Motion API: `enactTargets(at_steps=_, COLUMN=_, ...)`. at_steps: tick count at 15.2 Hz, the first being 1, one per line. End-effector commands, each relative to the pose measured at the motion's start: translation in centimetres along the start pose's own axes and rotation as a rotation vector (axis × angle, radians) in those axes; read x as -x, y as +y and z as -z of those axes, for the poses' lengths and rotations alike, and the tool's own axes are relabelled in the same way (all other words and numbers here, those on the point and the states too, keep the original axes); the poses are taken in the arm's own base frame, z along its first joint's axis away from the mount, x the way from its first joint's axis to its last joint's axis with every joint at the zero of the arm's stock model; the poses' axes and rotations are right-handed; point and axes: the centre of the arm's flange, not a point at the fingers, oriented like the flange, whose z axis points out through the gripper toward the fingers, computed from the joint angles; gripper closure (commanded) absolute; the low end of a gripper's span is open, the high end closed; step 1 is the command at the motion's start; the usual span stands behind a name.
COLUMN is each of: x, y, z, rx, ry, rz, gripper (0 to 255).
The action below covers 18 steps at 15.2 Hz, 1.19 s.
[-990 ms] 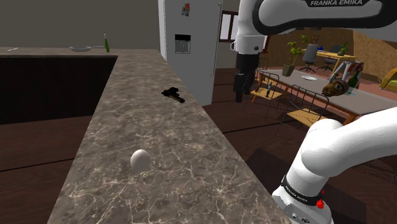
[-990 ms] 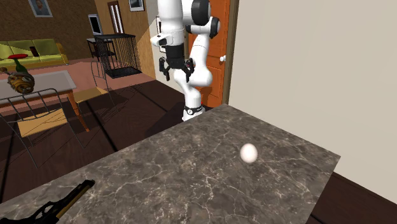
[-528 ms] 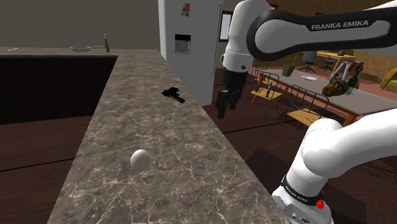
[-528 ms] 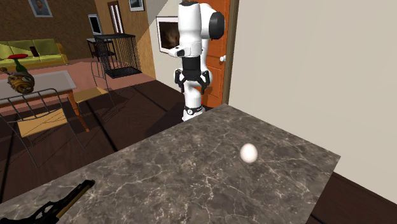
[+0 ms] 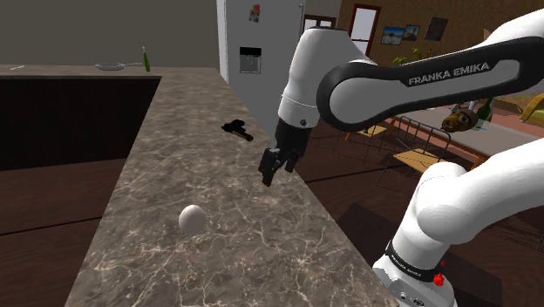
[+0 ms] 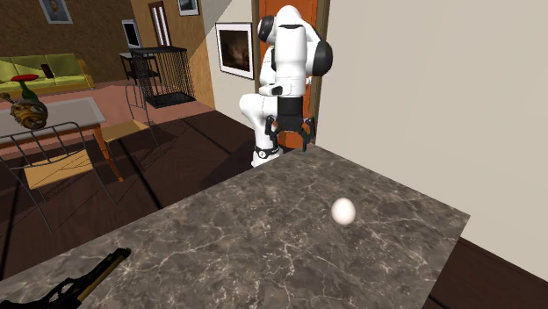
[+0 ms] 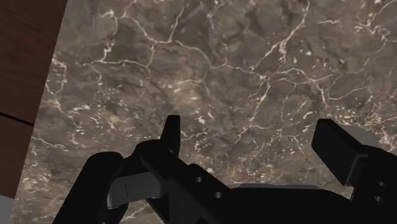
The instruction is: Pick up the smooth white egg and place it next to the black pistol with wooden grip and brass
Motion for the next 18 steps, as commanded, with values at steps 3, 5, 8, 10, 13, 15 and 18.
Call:
enactTargets(at_steps=3, x=-0.7, y=-4.3, z=-2.4, rx=-0.019, ry=0.075, rz=-0.031, gripper=0)
enactTargets(at_steps=5, x=-1.1, y=-6.4, z=-3.6, rx=-0.027, ry=0.111, rz=-0.046, gripper=0)
enactTargets(at_steps=8, x=-1.9, y=-9.5, z=-5.3, rx=-0.04, ry=0.164, rz=-0.068, gripper=0)
enactTargets(at_steps=10, x=-2.5, y=-11.6, z=-6.4, rx=-0.048, ry=0.2, rz=-0.083, gripper=0)
enactTargets(at_steps=13, x=-3.5, y=-14.7, z=-7.9, rx=-0.061, ry=0.254, rz=-0.105, gripper=0)
enactTargets(at_steps=15, x=-4.2, y=-16.6, z=-8.8, rx=-0.068, ry=0.287, rz=-0.118, gripper=0)
enactTargets(at_steps=18, x=-4.7, y=-16.7, z=-10.3, rx=-0.068, ry=0.287, rz=-0.118, gripper=0)
